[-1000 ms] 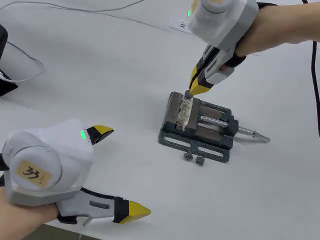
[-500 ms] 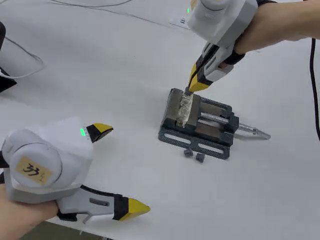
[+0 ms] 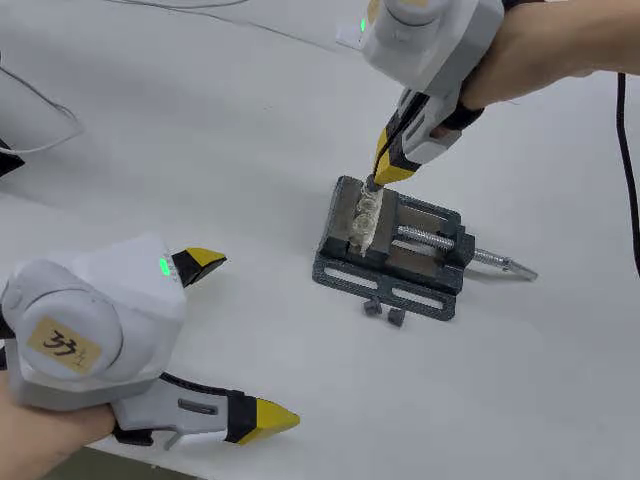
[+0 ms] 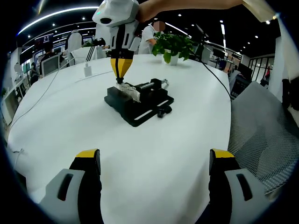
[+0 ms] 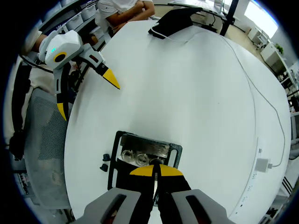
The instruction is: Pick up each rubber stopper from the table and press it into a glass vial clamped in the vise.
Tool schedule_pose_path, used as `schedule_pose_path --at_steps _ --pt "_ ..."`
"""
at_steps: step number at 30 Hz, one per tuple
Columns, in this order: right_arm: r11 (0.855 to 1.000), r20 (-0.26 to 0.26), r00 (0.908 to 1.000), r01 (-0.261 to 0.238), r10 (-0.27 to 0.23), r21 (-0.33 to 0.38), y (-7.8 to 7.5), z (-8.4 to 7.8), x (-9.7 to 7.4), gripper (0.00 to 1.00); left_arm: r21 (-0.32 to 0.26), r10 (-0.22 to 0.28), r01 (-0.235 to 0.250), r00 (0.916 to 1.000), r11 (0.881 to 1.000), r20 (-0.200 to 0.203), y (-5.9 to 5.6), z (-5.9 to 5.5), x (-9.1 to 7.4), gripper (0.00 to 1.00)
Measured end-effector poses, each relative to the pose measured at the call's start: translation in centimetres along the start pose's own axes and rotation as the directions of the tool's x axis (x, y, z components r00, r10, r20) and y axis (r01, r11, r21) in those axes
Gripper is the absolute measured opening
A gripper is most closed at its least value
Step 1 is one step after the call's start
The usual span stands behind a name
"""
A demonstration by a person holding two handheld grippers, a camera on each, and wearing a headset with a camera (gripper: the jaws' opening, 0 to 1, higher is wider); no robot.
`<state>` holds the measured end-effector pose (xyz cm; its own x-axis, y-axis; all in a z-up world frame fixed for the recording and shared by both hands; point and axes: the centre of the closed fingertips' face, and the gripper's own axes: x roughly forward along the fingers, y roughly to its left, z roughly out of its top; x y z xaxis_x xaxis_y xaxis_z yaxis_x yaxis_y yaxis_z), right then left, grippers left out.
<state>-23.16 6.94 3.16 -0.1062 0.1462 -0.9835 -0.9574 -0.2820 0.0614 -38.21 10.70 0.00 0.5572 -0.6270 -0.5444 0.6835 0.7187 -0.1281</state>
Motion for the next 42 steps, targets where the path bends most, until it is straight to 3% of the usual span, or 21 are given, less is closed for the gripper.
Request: schedule_pose_path --at_steps 2,3,15,21,26,28,33,36,37,38,42 --pt "0.999 -0.013 0.9999 0.005 -0.006 -0.038 0.0 0.0 0.1 0.0 -0.001 -0.003 0.003 1.0 1.0 0.001 0.0 0.1 0.1 0.96" --pt "1.0 -0.016 0.9998 0.01 -0.01 -0.012 -0.1 0.1 0.1 0.0 -0.001 -0.005 0.005 1.0 1.0 0.001 0.1 0.1 0.2 0.96" --pt "1.0 -0.013 0.9999 0.007 -0.007 -0.002 0.3 -0.3 0.3 0.0 -0.006 -0.003 0.004 0.9999 1.0 0.014 0.5 0.7 0.5 0.96" --pt "0.999 0.018 0.9998 0.003 -0.004 0.037 0.3 -0.1 0.4 0.0 -0.018 0.004 -0.004 0.9999 1.0 0.015 0.8 0.5 0.5 0.96" --pt "1.0 -0.016 0.9997 0.02 -0.02 0.018 0.2 0.2 0.6 0.0 -0.023 0.004 -0.004 0.9999 1.0 0.016 0.8 0.5 0.8 0.95" --pt "0.999 -0.031 0.9989 0.036 -0.036 -0.006 0.2 0.1 0.5 0.0 -0.024 0.003 -0.003 0.9998 1.0 0.02 0.8 0.7 0.9 0.95" --pt "0.999 -0.037 0.999 0.027 -0.026 0.02 -0.1 0.1 0.6 0.0 -0.026 0.005 -0.004 0.9996 1.0 0.029 0.8 1.0 1.1 0.95" --pt "0.998 -0.031 0.9992 0.026 -0.025 0.051 0.1 0.1 0.5 0.0 -0.026 0.006 -0.005 0.9995 1.0 0.032 0.9 1.3 1.2 0.95" --pt "0.999 -0.032 0.9991 0.03 -0.029 0.027 0.2 0.0 0.5 0.0 -0.024 0.007 -0.006 0.9995 1.0 0.032 0.9 1.4 1.1 0.95" --pt "0.998 -0.019 0.9996 0.024 -0.023 0.066 0.1 0.1 0.5 0.0 -0.021 0.008 -0.008 0.9994 1.0 0.034 1.0 1.5 1.1 0.95" --pt "0.999 -0.013 0.9996 0.026 -0.025 0.044 0.1 0.0 0.5 0.0 -0.011 0.013 -0.012 0.9992 1.0 0.037 1.1 2.0 0.9 0.95"
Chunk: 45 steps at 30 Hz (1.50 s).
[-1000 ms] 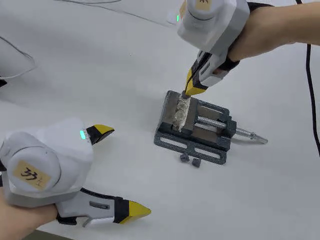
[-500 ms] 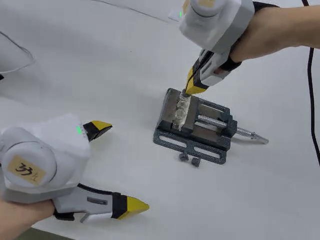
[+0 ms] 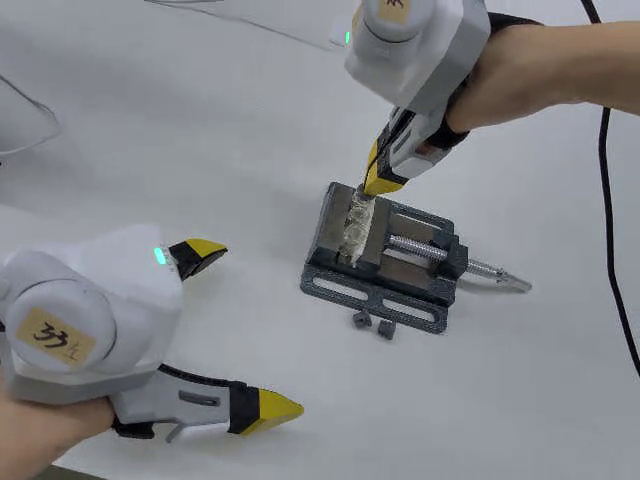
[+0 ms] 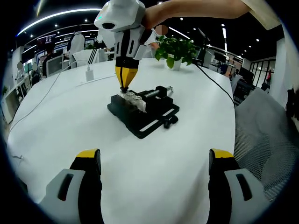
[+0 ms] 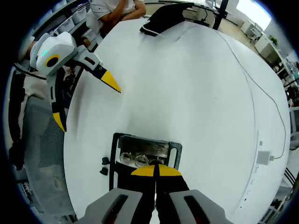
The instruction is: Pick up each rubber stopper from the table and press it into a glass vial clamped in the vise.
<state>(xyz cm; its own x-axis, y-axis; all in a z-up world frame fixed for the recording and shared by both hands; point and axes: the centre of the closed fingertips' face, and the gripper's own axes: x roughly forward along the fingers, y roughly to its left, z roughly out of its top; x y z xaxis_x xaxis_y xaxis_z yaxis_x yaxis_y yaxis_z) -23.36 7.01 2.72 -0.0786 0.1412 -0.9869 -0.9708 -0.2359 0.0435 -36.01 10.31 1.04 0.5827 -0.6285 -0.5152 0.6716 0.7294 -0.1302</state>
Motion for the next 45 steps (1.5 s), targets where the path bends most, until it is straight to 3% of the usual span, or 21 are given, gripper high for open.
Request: schedule_pose_path --at_steps 1,8,12,14,21,40,45 --pt "0.999 0.004 1.0 -0.001 0.001 0.041 0.0 0.0 0.0 0.0 0.0 0.001 -0.001 1.0 1.0 0.002 0.0 0.2 -0.1 0.95" --pt "0.998 0.038 0.9992 0.011 -0.013 0.065 -0.4 0.0 0.0 0.0 0.014 0.0 0.0 1.0 1.0 0.0 -0.4 0.8 -0.6 0.95" --pt "0.994 0.083 0.9953 0.041 -0.05 0.102 -0.1 0.0 -0.2 0.0 0.022 0.005 -0.005 1.0 1.0 0.006 -0.4 1.4 -1.1 0.95" --pt "0.996 0.081 0.9947 0.058 -0.064 0.072 0.1 0.1 -0.3 0.0 0.02 0.005 -0.006 1.0 1.0 0.007 -0.4 1.6 -1.2 0.95" --pt "0.995 0.104 0.9915 0.07 -0.078 0.076 0.0 -0.1 -0.4 0.0 0.045 0.013 -0.014 0.9998 0.999 0.015 -0.4 2.4 -1.4 0.95" --pt "0.993 0.137 0.9863 0.082 -0.092 0.079 -0.9 -0.4 -0.5 0.0 0.054 0.041 -0.042 0.999 0.998 0.014 0.1 2.2 -2.2 0.95" --pt "0.992 0.182 0.9806 0.052 -0.073 0.115 -0.1 -0.2 -0.6 0.26 0.057 0.043 -0.044 0.999 0.997 0.015 0.2 2.3 -2.3 0.95"
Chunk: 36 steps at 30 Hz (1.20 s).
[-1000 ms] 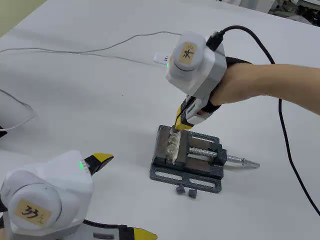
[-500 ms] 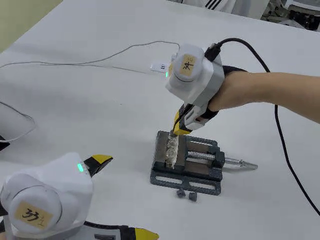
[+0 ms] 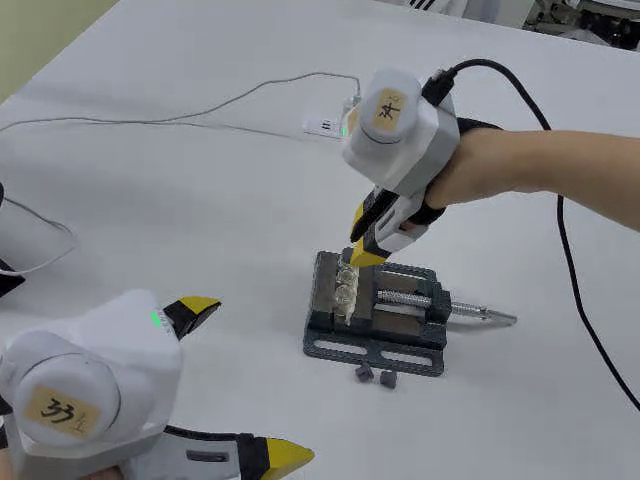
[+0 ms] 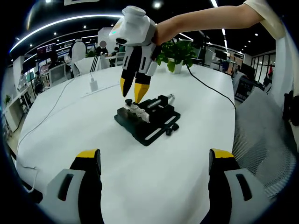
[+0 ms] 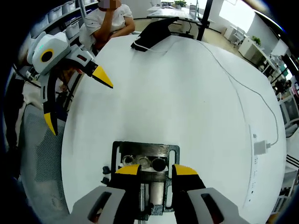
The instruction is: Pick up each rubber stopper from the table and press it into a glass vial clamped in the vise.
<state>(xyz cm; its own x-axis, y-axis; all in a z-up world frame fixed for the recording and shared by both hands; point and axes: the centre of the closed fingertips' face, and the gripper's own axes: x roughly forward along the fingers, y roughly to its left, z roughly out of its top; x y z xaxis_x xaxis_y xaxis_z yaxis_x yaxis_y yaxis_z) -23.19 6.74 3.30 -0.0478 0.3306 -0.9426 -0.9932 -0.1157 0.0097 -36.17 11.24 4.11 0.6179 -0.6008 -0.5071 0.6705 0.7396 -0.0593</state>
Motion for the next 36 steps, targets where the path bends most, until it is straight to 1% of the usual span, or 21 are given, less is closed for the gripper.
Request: schedule_pose_path --at_steps 1,2,3,6,9,11,14,15,18,20,25,32,33,36 --pt "1.0 0.009 0.9998 0.017 -0.017 0.0 -0.1 0.0 -0.1 0.28 0.0 0.001 -0.001 1.0 1.0 -0.001 0.0 0.0 0.0 0.95" --pt "1.0 0.016 0.9996 0.022 -0.022 -0.002 0.0 0.0 -0.2 0.3 0.0 0.002 -0.002 1.0 1.0 0.0 0.1 0.0 -0.1 0.95" --pt "1.0 0.027 0.9994 0.023 -0.023 0.0 0.4 -0.1 -0.5 0.31 -0.001 0.002 -0.002 1.0 1.0 0.0 0.1 0.0 -0.1 0.95" --pt "1.0 0.063 0.9978 0.018 -0.02 0.024 1.0 0.1 -0.5 0.34 0.001 0.003 -0.003 1.0 1.0 -0.002 0.2 -0.1 -0.2 0.95" --pt "0.999 0.083 0.9962 0.025 -0.028 0.035 1.4 -0.1 -0.6 0.37 0.001 0.003 -0.003 1.0 1.0 -0.001 0.2 -0.1 -0.2 0.95" --pt "0.998 0.104 0.9941 0.023 -0.028 0.054 1.8 -0.1 -0.8 0.39 0.004 0.002 -0.002 1.0 1.0 -0.002 0.2 -0.1 -0.2 0.95" --pt "0.997 0.125 0.9914 0.03 -0.038 0.065 2.2 -0.4 -1.1 0.41 0.006 0.001 -0.001 1.0 1.0 -0.001 0.2 0.0 -0.2 0.95" --pt "0.996 0.133 0.9901 0.035 -0.045 0.077 2.2 -0.4 -1.0 0.41 0.007 0.001 -0.001 1.0 1.0 -0.001 0.2 0.0 -0.2 0.95" --pt "0.994 0.155 0.9867 0.033 -0.049 0.104 2.6 -0.6 -1.1 0.41 0.007 0.002 -0.002 1.0 1.0 0.004 0.3 0.2 -0.3 0.95" --pt "0.994 0.164 0.9852 0.034 -0.052 0.107 3.4 -1.2 -1.4 0.41 0.01 0.003 -0.003 1.0 1.0 0.005 0.3 0.2 -0.4 0.95" --pt "0.991 0.18 0.9815 0.042 -0.065 0.13 4.3 -1.9 -1.7 0.4 0.012 0.007 -0.007 0.9999 1.0 0.009 0.4 0.4 -0.6 0.95" --pt "0.985 0.211 0.9737 0.053 -0.088 0.164 5.4 -2.4 -2.3 0.39 0.007 0.016 -0.016 0.9998 1.0 0.014 0.5 0.5 -0.8 0.95" --pt "0.984 0.22 0.971 0.056 -0.094 0.171 5.6 -2.4 -2.4 0.39 0.006 0.017 -0.017 0.9998 1.0 0.014 0.6 0.5 -0.9 0.95" --pt "0.981 0.231 0.9676 0.06 -0.102 0.182 6.2 -2.7 -2.7 0.38 0.009 0.02 -0.02 0.9997 1.0 0.014 0.6 0.6 -1.0 0.95"
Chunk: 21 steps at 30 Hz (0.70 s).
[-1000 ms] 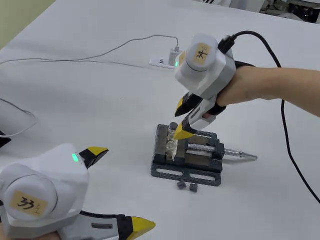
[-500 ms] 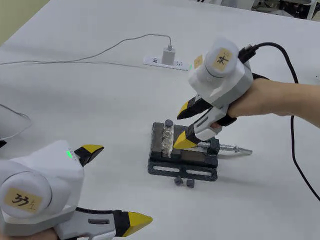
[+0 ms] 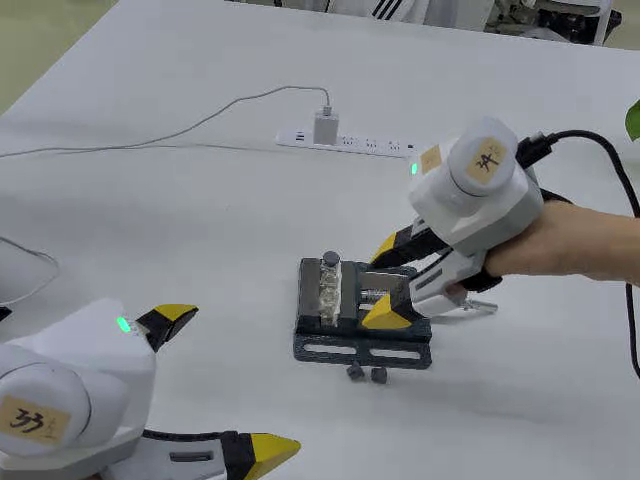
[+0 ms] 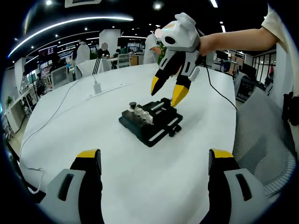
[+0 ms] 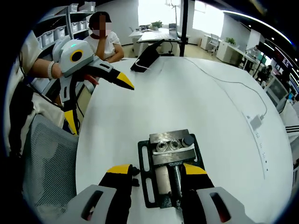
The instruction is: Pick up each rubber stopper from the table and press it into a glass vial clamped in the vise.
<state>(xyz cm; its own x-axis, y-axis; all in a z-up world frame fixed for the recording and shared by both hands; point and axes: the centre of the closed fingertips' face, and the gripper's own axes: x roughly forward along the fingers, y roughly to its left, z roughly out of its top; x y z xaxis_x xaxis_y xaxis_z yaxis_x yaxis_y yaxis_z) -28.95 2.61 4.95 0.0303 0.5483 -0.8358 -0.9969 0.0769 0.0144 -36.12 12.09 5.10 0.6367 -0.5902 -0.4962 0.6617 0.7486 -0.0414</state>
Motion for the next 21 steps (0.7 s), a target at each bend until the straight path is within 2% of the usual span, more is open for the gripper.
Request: schedule_pose_path --at_steps 8,21 --pt "0.999 0.027 0.9996 0.005 -0.006 0.038 1.3 -1.4 -0.2 0.37 -0.003 0.008 -0.008 0.9999 1.0 0.008 0.1 0.2 -0.2 0.94" --pt "0.995 0.07 0.9971 0.023 -0.029 0.093 2.8 -3.6 0.6 0.33 0.001 0.007 -0.007 1.0 1.0 0.006 -0.1 0.0 -0.3 0.94"
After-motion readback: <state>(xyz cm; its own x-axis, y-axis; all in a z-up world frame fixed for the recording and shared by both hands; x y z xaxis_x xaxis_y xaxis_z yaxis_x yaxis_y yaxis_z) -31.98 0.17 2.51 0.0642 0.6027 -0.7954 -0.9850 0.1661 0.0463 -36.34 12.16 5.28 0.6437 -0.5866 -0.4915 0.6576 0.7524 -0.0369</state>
